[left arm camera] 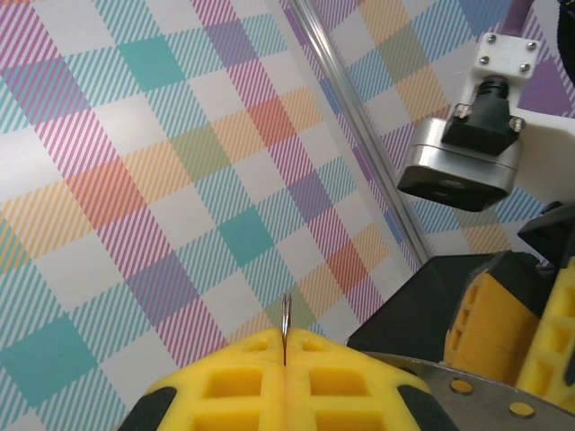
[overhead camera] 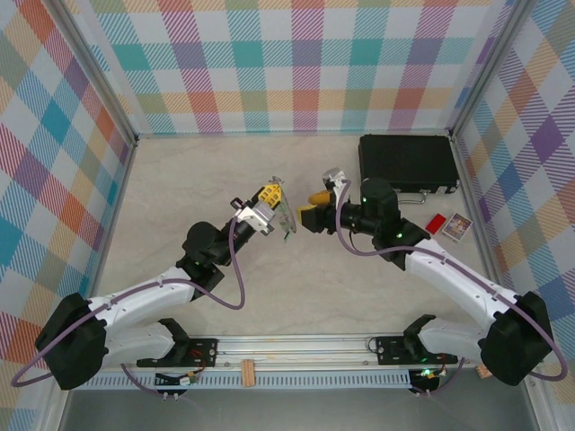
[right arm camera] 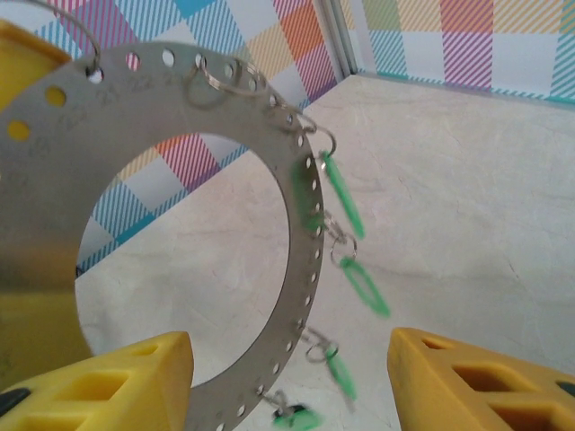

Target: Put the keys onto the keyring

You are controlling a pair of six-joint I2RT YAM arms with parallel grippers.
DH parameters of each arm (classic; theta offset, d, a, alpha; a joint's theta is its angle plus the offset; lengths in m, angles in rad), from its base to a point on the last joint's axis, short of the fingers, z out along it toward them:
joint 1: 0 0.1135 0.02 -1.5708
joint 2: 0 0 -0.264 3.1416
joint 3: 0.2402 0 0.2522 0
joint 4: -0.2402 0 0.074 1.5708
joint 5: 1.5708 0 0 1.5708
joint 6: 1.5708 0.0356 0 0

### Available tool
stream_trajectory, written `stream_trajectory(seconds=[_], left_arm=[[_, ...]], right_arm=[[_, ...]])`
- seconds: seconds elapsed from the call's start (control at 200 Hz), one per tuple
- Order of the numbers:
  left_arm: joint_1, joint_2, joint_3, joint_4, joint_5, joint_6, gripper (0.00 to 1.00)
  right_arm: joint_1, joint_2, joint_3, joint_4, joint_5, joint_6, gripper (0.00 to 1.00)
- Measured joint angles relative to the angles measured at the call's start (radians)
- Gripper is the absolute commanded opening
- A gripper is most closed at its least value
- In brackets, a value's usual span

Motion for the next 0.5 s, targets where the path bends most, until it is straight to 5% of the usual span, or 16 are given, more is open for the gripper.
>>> stream_trajectory(seconds=[0.18,0.5], left_arm=[[0.0,0.0,-0.003,0.014,0.0,-0.04,0.0],[-0.001,0.012,-0.024,-0.016,0.023,-0.406,0.0]], right_arm=[[0.009,0.008,0.011,0.0,-0.009,0.004,0.59],[0.009,0.001,0.001,-0.019,0.025,0.04,0.62]])
